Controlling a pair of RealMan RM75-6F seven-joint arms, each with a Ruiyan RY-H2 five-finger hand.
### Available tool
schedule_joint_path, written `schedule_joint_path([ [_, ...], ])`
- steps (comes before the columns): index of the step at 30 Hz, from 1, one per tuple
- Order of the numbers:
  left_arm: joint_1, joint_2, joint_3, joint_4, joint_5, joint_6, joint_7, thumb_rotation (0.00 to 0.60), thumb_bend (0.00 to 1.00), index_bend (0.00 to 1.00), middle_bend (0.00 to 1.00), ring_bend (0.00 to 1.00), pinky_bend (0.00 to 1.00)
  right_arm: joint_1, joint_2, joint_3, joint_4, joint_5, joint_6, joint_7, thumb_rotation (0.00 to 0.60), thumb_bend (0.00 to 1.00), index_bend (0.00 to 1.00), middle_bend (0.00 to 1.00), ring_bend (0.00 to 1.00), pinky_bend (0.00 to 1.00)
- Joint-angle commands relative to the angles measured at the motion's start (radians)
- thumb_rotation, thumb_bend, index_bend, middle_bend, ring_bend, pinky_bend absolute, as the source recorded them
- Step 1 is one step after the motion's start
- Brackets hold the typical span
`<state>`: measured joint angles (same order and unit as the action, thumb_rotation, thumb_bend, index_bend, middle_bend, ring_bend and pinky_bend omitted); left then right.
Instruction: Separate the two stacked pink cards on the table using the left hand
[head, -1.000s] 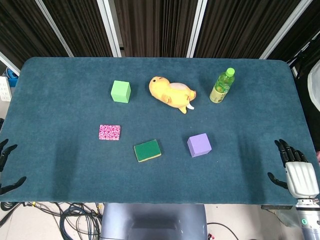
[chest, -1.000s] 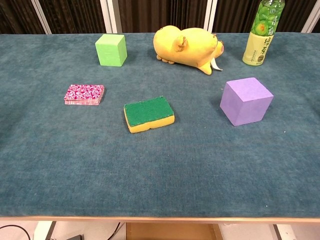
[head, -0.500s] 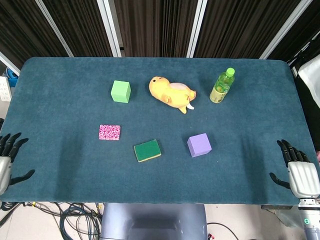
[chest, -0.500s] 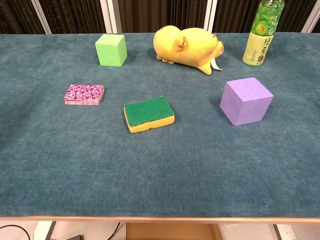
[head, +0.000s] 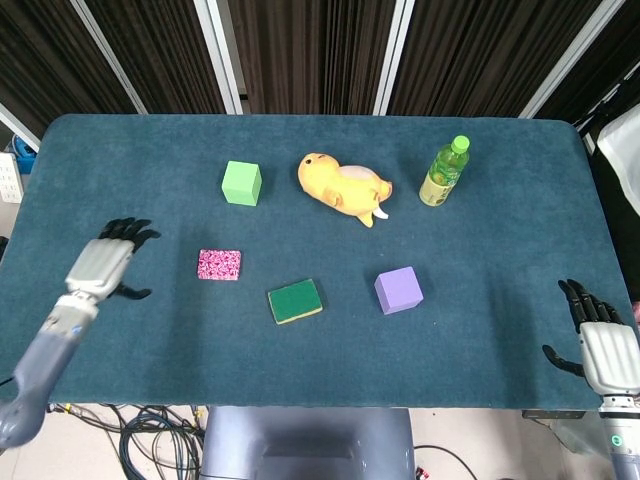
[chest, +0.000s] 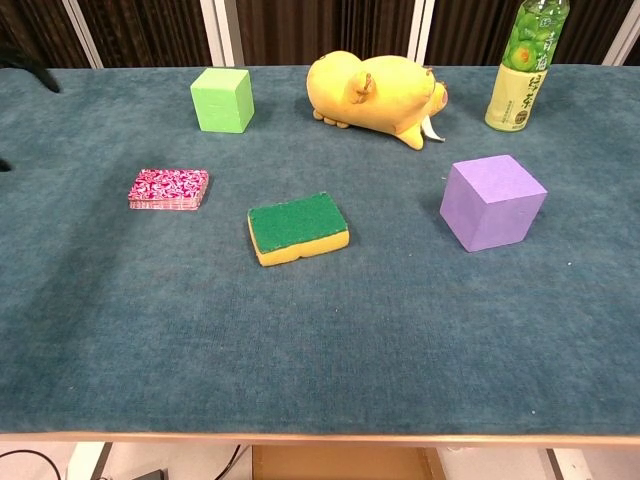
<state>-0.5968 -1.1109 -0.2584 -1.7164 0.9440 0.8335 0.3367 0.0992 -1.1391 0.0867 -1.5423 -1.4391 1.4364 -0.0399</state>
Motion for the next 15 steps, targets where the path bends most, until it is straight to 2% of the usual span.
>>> schedule_joint_path([
  [1, -0.173, -0.085, -0.004, 0.063, -0.215, -0.088, 0.153, 0.6, 0.14, 0.27, 0.14, 0.0, 0.0, 0.0, 0.001, -0.001, -0.001, 0.0, 0.0, 0.0, 0.6, 0.2, 0.03, 0.08, 0.15, 0.22],
  [8, -0.303, -0.169, 0.044, 0.124, -0.384, -0.073, 0.264, 0.6, 0.14, 0.28, 0.15, 0.0, 0.0, 0.002, 0.0, -0.004, -0.004, -0.006, -0.005, -0.003, 0.6, 0.2, 0.03, 0.08, 0.15, 0.22],
  [15, -0.376, -0.239, 0.082, 0.184, -0.467, -0.076, 0.3, 0.6, 0.17, 0.3, 0.15, 0.0, 0.0, 0.004, 0.0, -0.004, -0.002, -0.006, -0.007, 0.0, 0.6, 0.2, 0.03, 0.08, 0.15, 0.22],
])
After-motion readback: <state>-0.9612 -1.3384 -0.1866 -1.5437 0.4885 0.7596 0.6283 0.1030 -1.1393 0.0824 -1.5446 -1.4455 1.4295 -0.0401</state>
